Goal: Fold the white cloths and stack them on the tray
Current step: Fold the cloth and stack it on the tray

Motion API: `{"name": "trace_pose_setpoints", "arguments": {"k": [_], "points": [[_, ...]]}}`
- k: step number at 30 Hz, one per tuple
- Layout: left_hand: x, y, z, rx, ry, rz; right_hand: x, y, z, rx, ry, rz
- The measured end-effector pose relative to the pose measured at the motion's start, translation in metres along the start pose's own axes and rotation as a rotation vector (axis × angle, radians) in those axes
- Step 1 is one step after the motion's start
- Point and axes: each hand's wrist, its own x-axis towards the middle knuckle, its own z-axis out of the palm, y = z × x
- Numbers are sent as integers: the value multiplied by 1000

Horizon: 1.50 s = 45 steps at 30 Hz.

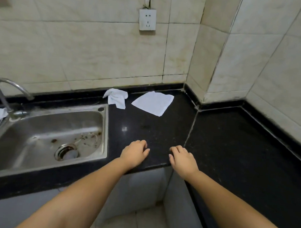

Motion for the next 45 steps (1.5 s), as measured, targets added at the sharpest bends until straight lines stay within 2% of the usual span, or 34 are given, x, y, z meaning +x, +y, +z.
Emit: {"name": "trace_pose_setpoints", "arguments": {"k": [10, 17, 21, 24, 29, 34, 40, 45], "points": [[166, -42, -33, 0, -69, 20, 166, 7, -3, 22, -62, 69], [264, -55, -20, -6, -64, -47, 285, 20, 11, 33, -112, -11], [300, -61, -10, 75, -81, -8, 323, 25, 25, 18, -157, -59], [319, -67, -2, 177, -117, 88, 333, 28, 36, -42, -140, -99], [332, -58, 6, 252, -125, 264, 336, 30, 36, 9, -89, -105], [330, -47, 6, 248, -9, 255, 317, 40, 18, 193, -2, -91], [305, -59, -6, 172, -7, 260, 271, 61, -9, 468, 16, 44], [263, -74, -8, 30, 1, 255, 225, 84, -11, 461, -25, 165]]}}
